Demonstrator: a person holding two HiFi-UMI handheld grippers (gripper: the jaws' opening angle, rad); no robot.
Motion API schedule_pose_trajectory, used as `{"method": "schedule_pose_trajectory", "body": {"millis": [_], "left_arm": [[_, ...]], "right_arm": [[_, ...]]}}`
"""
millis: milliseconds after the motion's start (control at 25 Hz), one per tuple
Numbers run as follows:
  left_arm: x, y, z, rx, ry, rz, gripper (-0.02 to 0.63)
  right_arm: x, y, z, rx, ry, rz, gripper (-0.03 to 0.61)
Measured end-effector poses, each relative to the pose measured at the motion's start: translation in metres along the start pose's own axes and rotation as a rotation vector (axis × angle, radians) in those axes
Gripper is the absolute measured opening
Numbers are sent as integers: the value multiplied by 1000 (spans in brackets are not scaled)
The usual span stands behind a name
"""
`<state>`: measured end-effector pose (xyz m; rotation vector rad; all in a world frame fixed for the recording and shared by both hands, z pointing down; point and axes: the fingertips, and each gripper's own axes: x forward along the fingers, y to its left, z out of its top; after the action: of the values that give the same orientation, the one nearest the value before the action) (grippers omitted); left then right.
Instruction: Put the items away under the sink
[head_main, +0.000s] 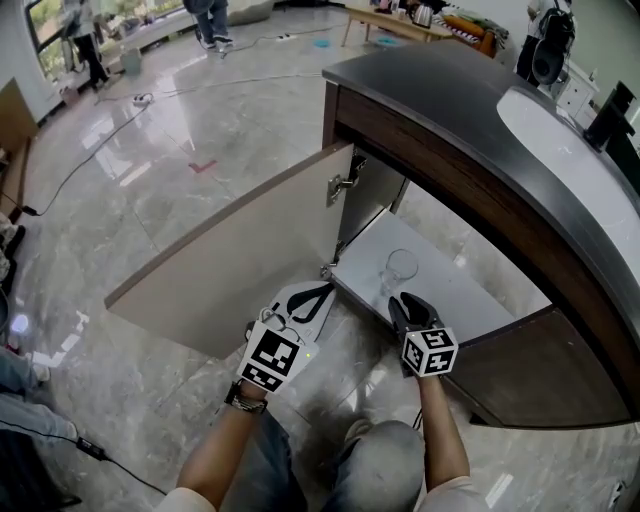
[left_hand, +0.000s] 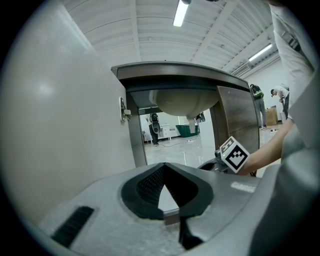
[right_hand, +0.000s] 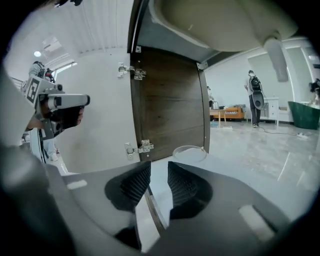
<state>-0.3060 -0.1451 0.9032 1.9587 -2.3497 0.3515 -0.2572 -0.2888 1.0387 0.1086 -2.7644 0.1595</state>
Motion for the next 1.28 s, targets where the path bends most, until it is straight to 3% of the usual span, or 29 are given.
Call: {"method": "schedule_pose_trajectory", "body": {"millis": [320,520,680,960,1280], "left_arm": [[-19,-2,29,33,-30,4,-2],[-25,-14,57,54,-42,-11,-2],[-27,-21,92,35,-60,-15,-2],[-48,-27,186,24,-64,-41,-2],[-86,14,341,-1,-49,3,-2]], "right_arm": [[-53,49,67,-142,-100,48,6],[-95,76,122,-241,-173,69,5],[-126,96,172,-229,-237,99,5],[-170,127,257,-210,-239,112,5],[-233,136,422,-234,-242,84,5]]}}
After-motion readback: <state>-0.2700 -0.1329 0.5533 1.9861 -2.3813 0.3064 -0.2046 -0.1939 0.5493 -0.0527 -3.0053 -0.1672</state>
